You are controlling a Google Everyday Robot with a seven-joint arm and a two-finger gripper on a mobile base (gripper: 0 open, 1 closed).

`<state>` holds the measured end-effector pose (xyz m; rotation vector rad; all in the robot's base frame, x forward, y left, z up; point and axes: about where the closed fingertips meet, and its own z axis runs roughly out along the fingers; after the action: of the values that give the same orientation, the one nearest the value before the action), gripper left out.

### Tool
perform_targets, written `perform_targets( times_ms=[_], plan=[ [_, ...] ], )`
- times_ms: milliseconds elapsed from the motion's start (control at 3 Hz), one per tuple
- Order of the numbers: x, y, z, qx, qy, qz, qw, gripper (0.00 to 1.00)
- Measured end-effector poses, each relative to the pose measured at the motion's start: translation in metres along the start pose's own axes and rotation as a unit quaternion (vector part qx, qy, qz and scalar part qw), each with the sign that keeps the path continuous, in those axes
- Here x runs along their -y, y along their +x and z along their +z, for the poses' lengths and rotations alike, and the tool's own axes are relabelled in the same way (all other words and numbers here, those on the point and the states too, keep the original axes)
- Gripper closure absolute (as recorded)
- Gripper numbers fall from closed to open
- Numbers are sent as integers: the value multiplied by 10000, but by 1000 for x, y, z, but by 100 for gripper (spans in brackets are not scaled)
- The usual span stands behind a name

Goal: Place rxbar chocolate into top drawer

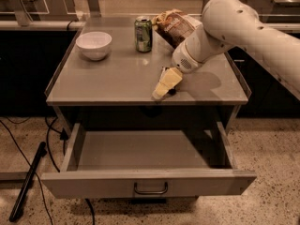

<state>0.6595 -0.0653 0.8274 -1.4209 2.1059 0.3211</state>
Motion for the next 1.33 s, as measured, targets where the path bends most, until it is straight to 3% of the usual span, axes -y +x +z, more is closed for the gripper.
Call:
perform_targets(
  times_ms=[333,1000,1333],
  plan=[
    [3,3,3,56,16,10,10000,0],
    [4,3,3,51,13,12,10000,38],
    [4,5,4,29,-4,22,10000,44]
  ],
)
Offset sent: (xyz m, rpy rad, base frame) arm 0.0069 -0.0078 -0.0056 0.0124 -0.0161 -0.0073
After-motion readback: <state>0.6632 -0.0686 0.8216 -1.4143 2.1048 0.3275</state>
